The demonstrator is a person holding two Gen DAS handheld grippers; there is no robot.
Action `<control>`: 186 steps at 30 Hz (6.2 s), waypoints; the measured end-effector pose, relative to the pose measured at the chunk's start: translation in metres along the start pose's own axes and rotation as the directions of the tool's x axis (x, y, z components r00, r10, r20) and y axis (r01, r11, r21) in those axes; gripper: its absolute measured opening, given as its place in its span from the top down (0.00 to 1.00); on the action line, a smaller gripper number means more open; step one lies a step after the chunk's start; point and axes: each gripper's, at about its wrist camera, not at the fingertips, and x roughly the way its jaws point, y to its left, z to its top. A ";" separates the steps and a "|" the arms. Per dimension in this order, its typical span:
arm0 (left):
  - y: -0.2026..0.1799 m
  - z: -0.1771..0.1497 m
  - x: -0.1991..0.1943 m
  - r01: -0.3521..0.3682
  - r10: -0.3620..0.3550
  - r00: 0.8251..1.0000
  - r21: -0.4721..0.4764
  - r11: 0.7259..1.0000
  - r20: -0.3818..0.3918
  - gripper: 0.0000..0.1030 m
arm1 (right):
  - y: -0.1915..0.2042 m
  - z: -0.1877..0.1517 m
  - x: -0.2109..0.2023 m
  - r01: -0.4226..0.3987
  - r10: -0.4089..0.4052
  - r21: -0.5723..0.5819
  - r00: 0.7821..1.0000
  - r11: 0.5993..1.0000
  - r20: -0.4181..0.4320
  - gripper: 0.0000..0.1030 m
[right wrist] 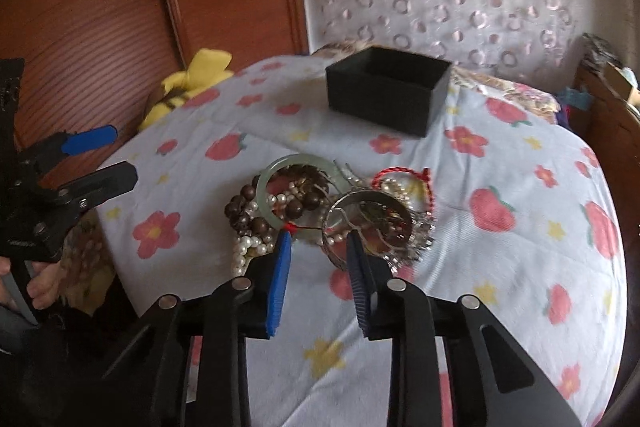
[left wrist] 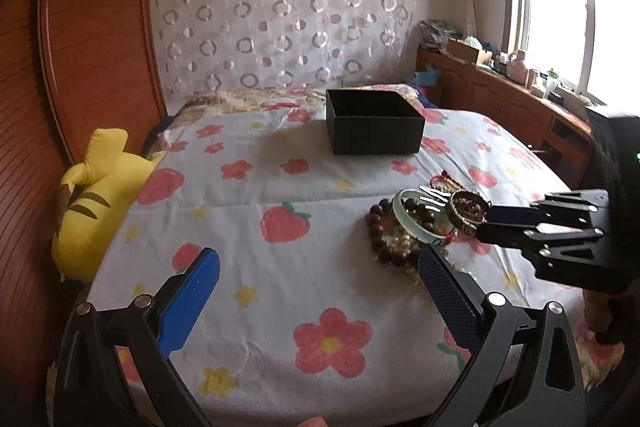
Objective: Organize jewelry
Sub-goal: 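Grasp the silver bangle with the right tool while the left tool grasps the jade bangle, then carry jade bangle with left tool to box while right tool carries silver bangle, then release jade bangle from left tool into box while right tool releases silver bangle, then return to the pile and grasp the silver forked hairpins with the right tool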
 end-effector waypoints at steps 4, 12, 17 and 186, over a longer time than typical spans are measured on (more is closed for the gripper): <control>0.001 -0.001 0.002 -0.002 0.002 1.000 0.005 1.000 -0.017 0.07 | 0.002 0.006 0.018 0.025 -0.029 -0.057 0.998 0.998 -0.063 0.75; 0.003 -0.002 0.004 0.004 -0.004 1.000 0.005 1.000 -0.024 0.07 | 0.001 0.007 0.022 0.047 -0.060 -0.134 0.994 0.990 -0.096 0.93; 0.001 -0.003 0.006 0.008 -0.008 0.999 0.001 1.000 -0.034 0.07 | -0.005 0.009 0.001 -0.001 0.000 -0.094 1.000 0.996 -0.014 0.95; 0.022 0.125 0.122 0.133 -0.134 0.991 0.035 0.990 0.017 0.17 | -0.082 0.110 0.028 0.079 -0.074 -0.041 0.992 0.996 0.098 0.94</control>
